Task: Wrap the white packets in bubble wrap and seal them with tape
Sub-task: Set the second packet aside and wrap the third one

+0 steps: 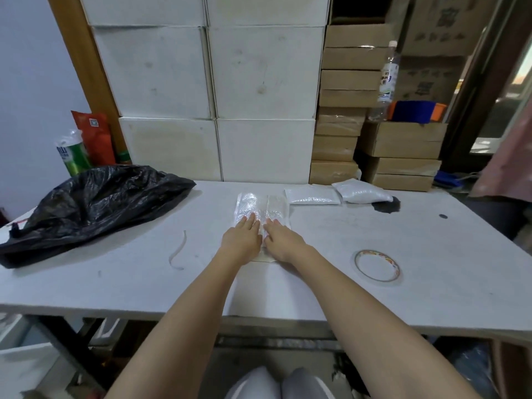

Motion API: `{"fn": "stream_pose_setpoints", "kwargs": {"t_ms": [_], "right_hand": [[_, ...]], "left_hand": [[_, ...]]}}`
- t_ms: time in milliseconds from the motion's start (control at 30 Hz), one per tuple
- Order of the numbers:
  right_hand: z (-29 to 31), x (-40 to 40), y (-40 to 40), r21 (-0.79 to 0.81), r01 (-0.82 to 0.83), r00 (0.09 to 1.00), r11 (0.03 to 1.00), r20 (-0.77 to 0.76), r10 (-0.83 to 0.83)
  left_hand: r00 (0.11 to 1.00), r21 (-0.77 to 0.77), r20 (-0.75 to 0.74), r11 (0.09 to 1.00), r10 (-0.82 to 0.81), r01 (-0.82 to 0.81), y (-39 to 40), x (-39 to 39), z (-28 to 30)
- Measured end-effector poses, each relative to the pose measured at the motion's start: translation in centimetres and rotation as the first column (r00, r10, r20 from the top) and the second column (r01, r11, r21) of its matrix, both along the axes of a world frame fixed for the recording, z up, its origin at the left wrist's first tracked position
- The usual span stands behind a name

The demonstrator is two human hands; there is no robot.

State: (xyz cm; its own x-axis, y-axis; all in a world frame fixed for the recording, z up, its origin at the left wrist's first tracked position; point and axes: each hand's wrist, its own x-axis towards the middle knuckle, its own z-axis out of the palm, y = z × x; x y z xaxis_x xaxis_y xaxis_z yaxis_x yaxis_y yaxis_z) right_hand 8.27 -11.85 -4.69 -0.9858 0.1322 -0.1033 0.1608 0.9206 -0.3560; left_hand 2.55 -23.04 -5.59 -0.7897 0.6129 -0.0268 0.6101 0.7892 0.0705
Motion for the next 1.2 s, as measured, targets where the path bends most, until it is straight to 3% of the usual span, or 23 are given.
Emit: {"fn": "stream_pose_setpoints", "kwargs": {"t_ms": [333, 633, 733, 833, 1067, 1200], "right_hand": [[-1.3, 8.3, -0.1, -0.043, -0.003, 0.999, 0.999, -0.054, 0.001], [-1.6, 13.8, 1.9, -0.229, 0.002, 0.999, 0.973, -0.049, -0.013], [-1.3, 14.2, 3.1, -0.397, 0.0, 0.993, 0.918, -0.106, -0.046], [-1.2, 15.7, 5.1, -0.466, -0.033, 0.98, 0.884, -0.189, -0.063], [-1.5, 17.4, 7.6, -0.456, -0.121, 0.983, 0.882, -0.18, 0.042], [-1.5, 16.5, 7.6, -0.442, -0.126, 0.982, 0.888, -0.184, 0.047]], "left_hand": [[0.995, 0.01, -0.093, 1.0, -0.022, 0.023, -1.5, 8.6, -1.0], [0.991, 0.063, 0.017, 0.99, -0.13, 0.128, -1.4, 12.6, -0.2], [0.98, 0.26, 0.12, 0.958, -0.16, 0.124, -2.2, 12.1, 0.9], [0.955, 0.486, 0.225, 0.872, -0.195, 0.064, -4.4, 11.1, 2.2], [0.911, 0.316, -0.007, 0.864, -0.412, 0.393, -7.5, 7.8, 0.4], [0.895, 0.39, -0.139, 0.807, -0.425, 0.444, -6.5, 7.5, -0.7]]}}
